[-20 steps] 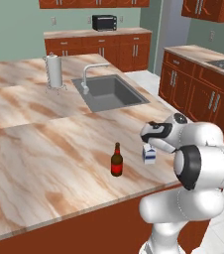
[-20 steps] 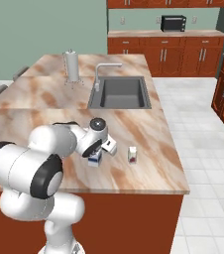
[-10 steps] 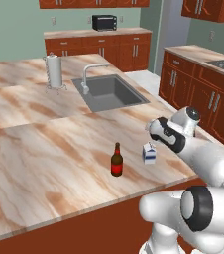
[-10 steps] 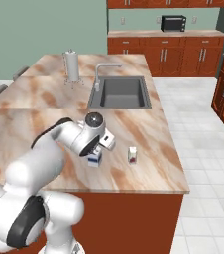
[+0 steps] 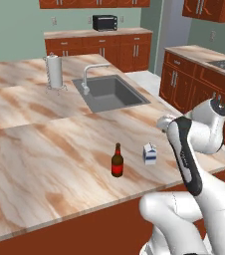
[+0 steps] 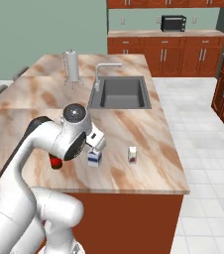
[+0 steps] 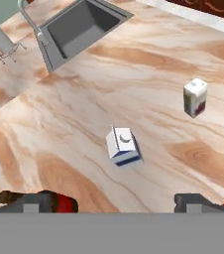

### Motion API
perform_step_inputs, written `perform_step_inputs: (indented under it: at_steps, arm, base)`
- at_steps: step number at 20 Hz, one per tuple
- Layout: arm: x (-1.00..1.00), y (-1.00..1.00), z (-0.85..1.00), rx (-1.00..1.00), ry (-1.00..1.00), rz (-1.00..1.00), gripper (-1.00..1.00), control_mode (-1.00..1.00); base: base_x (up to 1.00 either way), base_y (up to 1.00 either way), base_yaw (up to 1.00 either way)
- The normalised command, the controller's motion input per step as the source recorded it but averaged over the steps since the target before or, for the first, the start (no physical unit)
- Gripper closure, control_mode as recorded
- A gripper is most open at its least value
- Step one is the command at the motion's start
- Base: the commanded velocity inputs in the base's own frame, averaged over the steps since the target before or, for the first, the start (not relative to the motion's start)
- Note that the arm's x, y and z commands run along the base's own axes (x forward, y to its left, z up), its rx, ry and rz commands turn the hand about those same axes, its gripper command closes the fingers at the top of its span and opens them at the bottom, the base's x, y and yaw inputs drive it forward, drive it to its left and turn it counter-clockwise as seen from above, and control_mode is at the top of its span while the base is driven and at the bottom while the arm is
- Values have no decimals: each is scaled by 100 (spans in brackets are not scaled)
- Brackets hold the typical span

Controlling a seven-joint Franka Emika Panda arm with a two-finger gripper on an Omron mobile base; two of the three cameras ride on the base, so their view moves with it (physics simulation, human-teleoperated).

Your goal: Move the drinks to the dining counter.

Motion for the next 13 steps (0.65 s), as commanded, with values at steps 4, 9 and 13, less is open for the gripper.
perform_step_inputs:
  at_steps: [4, 9, 13]
  arm:
    - [-96, 0, 100, 0, 10, 0, -100, -100]
    - [-82, 12, 69, -3, 9, 2, -100, -100]
    - [-75, 41, 39, -13, 3, 14, -100, -100]
  base:
    - [0, 0, 0]
    - [0, 0, 0]
    - [0, 0, 0]
